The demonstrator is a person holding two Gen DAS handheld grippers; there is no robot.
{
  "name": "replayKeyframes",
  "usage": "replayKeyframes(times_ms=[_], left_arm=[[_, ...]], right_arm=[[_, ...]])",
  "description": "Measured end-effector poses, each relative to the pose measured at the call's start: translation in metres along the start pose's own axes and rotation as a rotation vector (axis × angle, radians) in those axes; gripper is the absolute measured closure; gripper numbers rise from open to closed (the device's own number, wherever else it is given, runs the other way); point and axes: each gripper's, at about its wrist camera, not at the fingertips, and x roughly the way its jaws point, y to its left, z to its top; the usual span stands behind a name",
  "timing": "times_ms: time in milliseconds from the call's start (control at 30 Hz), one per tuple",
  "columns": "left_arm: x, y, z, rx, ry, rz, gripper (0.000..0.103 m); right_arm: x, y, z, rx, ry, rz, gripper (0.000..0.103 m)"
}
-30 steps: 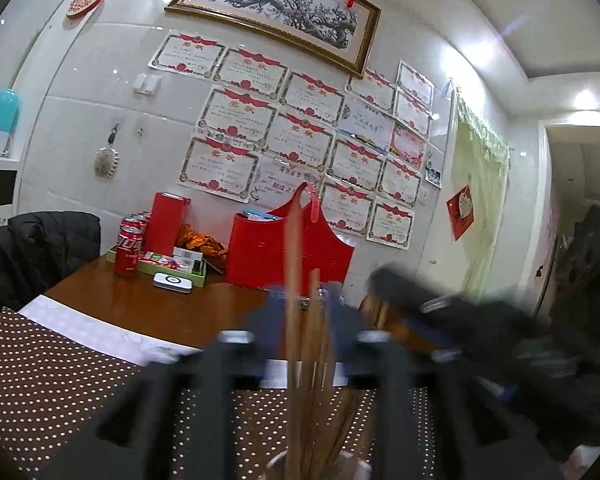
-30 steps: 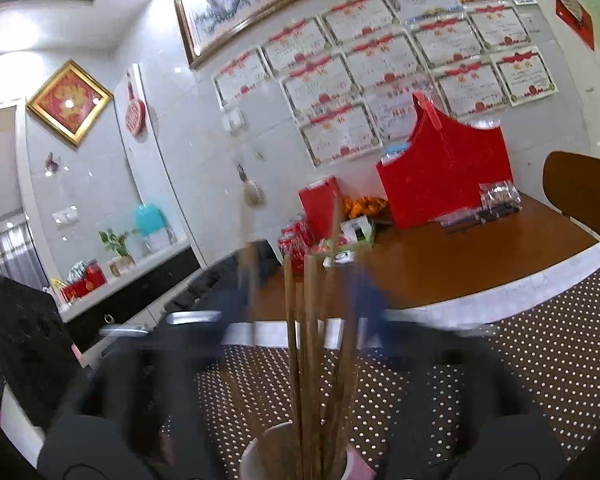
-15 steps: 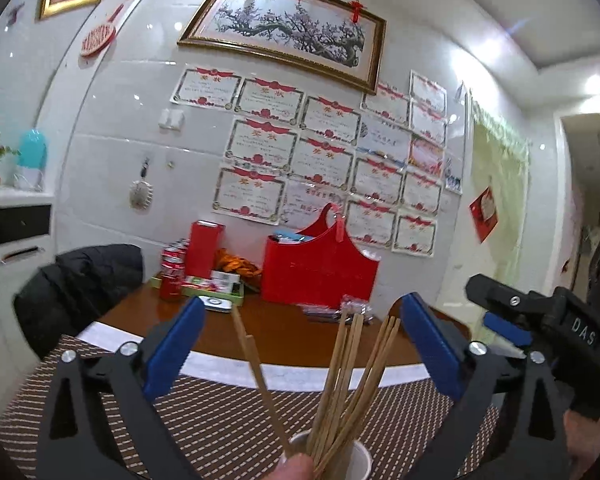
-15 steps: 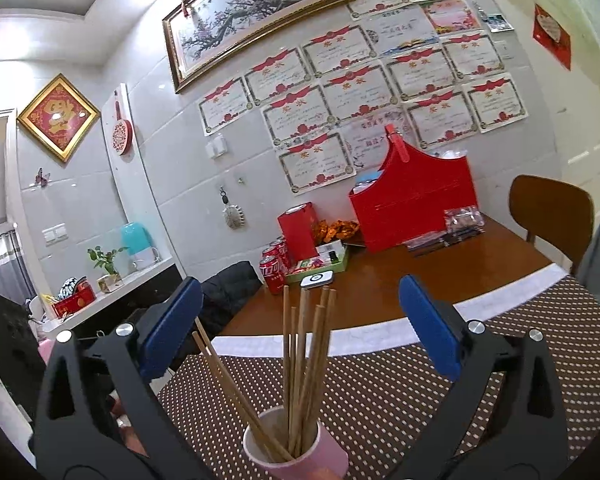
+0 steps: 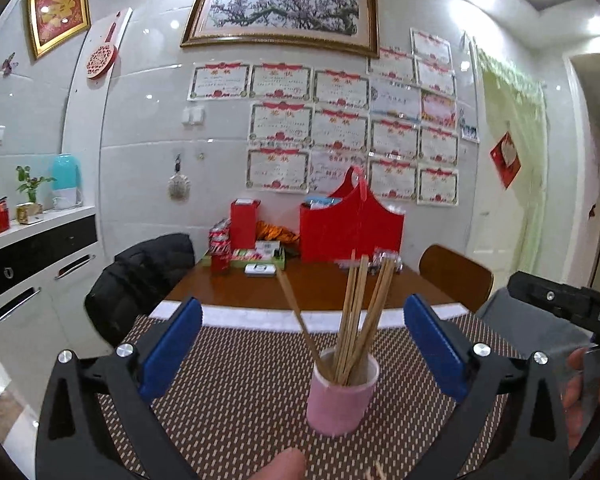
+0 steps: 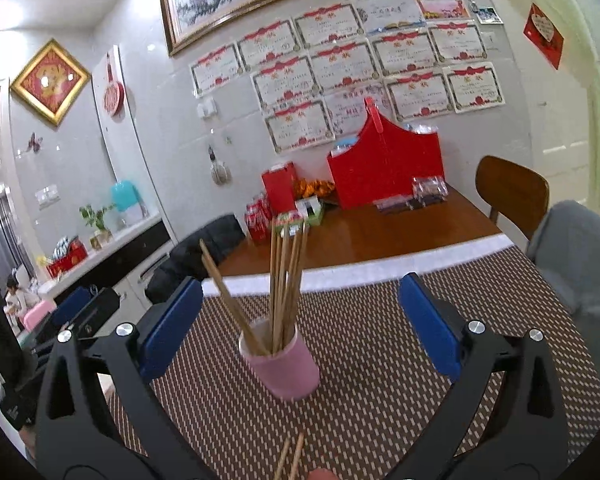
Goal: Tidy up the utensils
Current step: 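Move both open tools back down to the last two chopsticks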
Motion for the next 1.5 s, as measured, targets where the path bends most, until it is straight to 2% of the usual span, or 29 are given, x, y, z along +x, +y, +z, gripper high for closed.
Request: replayKeyframes(times_ms=[167, 300, 567, 867, 1133, 1333, 1433, 1500], left_arm=[[-0.024, -0.006, -0.012, 0.02, 0.066, 0.018, 0.004], [-0.033, -0.011, -0.029, 0.025, 0.151, 0.011, 0.004], [-0.032, -0.016, -0.089, 0.03, 0.357, 0.011, 0.004], [-0.023, -0.023, -0.141, 0.034, 0.509, 0.006, 0.004], [-0.009, -0.047, -0.195, 0.101, 0.664, -0.01, 0.004], [0.002, -0.052, -0.217, 0.138, 0.727, 0.016, 0.004], [0.003, -0.046, -0.221, 0.117, 0.724, -0.004, 0.004], [0.003, -0.041, -0.221, 0.122, 0.723, 0.018, 0.004]], right_arm=[[-0.02, 0.003, -0.018, -0.033, 0.076, -0.028, 0.006], [-0.028, 0.001, -0.039, -0.057, 0.156, -0.049, 0.006], [-0.026, -0.018, -0.098, -0.036, 0.332, -0.063, 0.006], [-0.029, -0.037, -0.131, 0.008, 0.385, -0.077, 0.006], [-0.022, -0.044, -0.154, 0.027, 0.444, -0.083, 0.006], [-0.02, -0.051, -0.163, 0.03, 0.471, -0.099, 0.006], [-0.014, -0.046, -0.171, 0.004, 0.504, -0.092, 0.006], [-0.01, -0.041, -0.177, -0.015, 0.523, -0.088, 0.006]])
